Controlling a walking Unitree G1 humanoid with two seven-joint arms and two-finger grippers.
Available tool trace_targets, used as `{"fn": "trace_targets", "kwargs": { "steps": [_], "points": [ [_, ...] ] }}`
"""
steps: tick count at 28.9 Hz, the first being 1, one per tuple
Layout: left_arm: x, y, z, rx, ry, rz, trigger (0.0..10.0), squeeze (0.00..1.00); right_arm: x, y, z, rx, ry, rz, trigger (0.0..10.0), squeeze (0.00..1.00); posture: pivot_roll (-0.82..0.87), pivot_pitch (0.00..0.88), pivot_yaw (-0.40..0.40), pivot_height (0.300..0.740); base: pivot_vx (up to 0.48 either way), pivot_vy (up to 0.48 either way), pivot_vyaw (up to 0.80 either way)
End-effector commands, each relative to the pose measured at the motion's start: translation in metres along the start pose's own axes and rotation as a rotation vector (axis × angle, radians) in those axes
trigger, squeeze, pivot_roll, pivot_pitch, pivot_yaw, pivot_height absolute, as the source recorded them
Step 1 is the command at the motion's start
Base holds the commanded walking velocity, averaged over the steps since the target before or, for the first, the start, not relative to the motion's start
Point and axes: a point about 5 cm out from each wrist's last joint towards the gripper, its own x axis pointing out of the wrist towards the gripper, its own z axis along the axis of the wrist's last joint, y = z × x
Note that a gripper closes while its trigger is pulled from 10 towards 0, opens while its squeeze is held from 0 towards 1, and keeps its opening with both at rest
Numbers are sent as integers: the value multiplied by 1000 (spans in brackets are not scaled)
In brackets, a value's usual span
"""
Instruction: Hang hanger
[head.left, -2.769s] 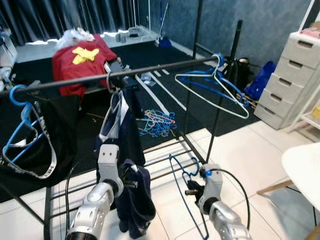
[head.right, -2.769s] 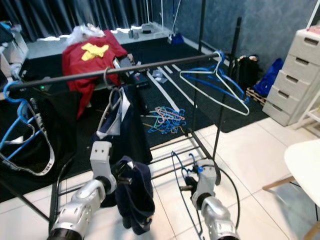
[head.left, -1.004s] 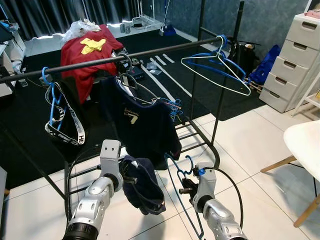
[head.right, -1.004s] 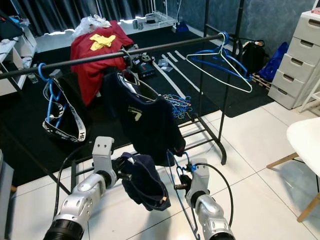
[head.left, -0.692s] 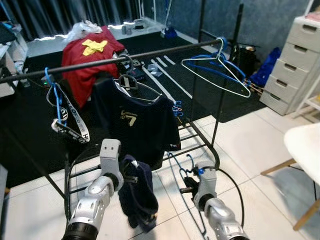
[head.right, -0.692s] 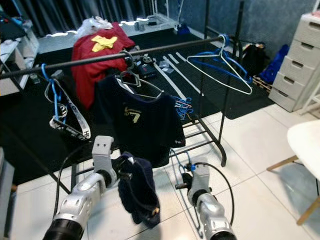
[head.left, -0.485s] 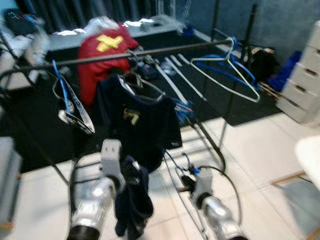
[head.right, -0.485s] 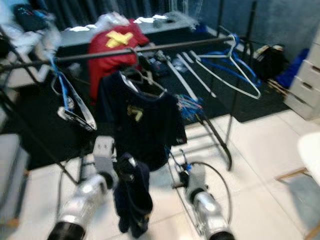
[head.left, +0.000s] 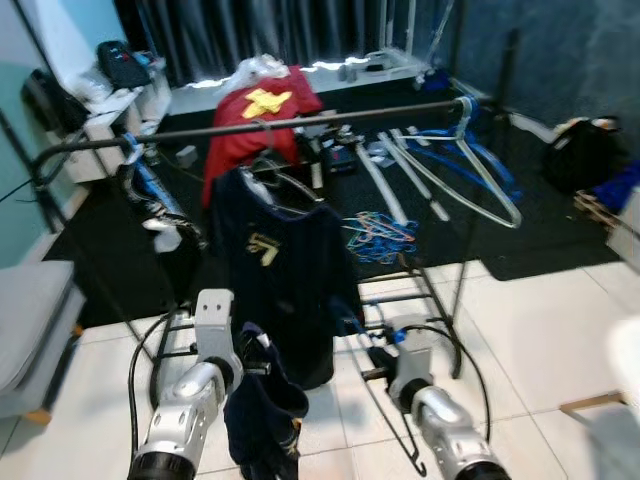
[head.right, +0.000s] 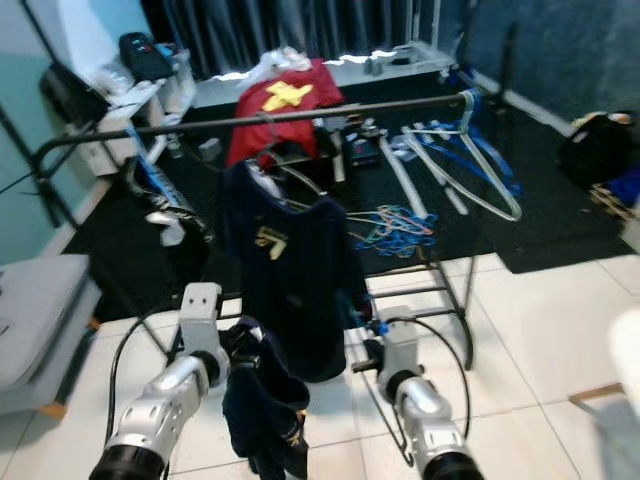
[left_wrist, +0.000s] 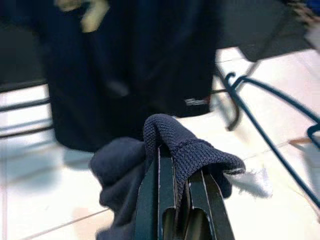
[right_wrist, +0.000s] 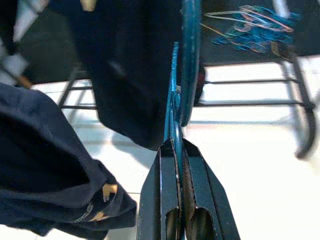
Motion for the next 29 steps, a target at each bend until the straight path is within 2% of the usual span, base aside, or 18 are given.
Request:
{"fn": "trace_targets", "kwargs": {
  "steps": [1,3,13,15,16,17,19,21,22,24,28,29],
  "points": [
    [-2,7,-4,5,26,29,10000,0,3,12,-2,26,6,35,10000,0,13,28,63,740,0,480,0],
    [-2,6,-3,-2,15,25,10000,0,2,11,-3,31,4,32,10000,0,12,23,67,740,0,472,0],
    [-3,0,5,34,-42,-13,10000,0,1,11,-1,26,-15,30,10000,0,14,27,71,740,0,0,0],
    [-4,-2,5,46,-53,-11,10000,0,0,13,-3,-11,21,69,10000,0,15,32,67,740,0,0,0],
    [-6,-4,8,119,-60,6,10000,0,-5,12,1,-130,52,133,10000,0,8,30,70,740,0,0,0],
    [-6,-4,8,139,-60,11,10000,0,-6,12,3,-158,58,146,10000,0,7,29,70,740,0,0,0],
    [-2,-2,10,236,-23,52,10000,0,-8,3,7,-332,106,137,10000,0,4,29,75,740,0,0,0],
    [2,2,17,250,-12,91,10000,0,-12,-2,8,-465,161,169,10000,0,3,30,76,740,0,0,0],
    [4,4,21,251,-13,108,10000,0,-14,-2,9,-498,185,205,10000,0,-1,31,83,740,0,0,0],
    [7,7,28,264,-16,127,10000,0,-18,0,9,-506,222,290,10000,0,-3,30,85,740,0,0,0],
    [9,11,33,296,-9,147,10000,0,-23,-2,15,-514,223,323,10000,0,-6,30,91,740,0,0,0],
    [11,16,37,320,3,169,10000,0,-28,-7,23,-526,208,351,10000,0,-13,28,102,740,0,0,0]
  ]
}}
